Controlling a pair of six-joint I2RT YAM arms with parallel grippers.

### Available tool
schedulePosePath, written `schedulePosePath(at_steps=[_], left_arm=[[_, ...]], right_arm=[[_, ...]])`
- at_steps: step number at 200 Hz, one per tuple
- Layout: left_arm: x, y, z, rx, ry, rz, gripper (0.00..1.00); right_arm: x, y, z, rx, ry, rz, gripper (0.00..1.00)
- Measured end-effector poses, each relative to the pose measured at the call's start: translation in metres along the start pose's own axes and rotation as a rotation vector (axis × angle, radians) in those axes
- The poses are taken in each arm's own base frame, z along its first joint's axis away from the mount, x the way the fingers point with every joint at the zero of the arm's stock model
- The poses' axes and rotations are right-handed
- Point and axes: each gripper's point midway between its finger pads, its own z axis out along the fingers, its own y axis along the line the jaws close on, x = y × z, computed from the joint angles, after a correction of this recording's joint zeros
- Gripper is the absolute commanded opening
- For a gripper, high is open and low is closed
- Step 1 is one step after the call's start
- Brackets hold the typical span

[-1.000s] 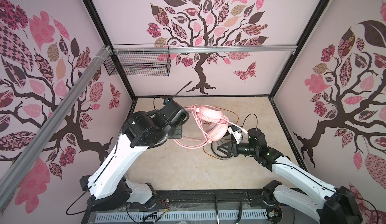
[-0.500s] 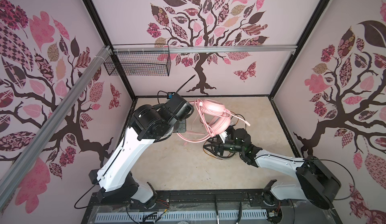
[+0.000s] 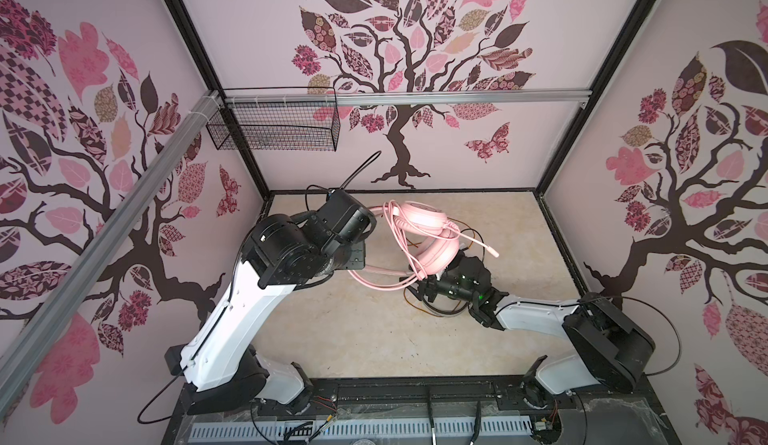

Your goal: Wrap the headphones

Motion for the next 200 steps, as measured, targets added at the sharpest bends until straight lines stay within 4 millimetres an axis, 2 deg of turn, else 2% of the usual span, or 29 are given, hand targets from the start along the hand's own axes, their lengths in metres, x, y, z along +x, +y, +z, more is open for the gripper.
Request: schedulePosePath(at_steps=[55, 88, 142, 200], left_arm=[[0.002, -0.003, 0.000, 0.013, 0.013, 0.003, 0.00], [0.003, -0.004, 0.000, 0.018, 0.018, 0.004, 0.00], [0.004, -0.004, -0.002, 0.034, 0.022, 0.000, 0.00], [0.006, 0.001, -0.015, 0.070, 0.003, -0.016, 0.00]], right_arm=[[0.016, -0.007, 0.000, 0.024, 0.040, 0.020, 0.65], [0.030, -0.008, 0.010, -0.008, 0.098, 0.063, 0.65], [0.046, 0.014, 0.031, -0.187, 0.137, 0.122, 0.67], [0.048, 0.024, 0.041, -0.292, 0.099, 0.206, 0.64]])
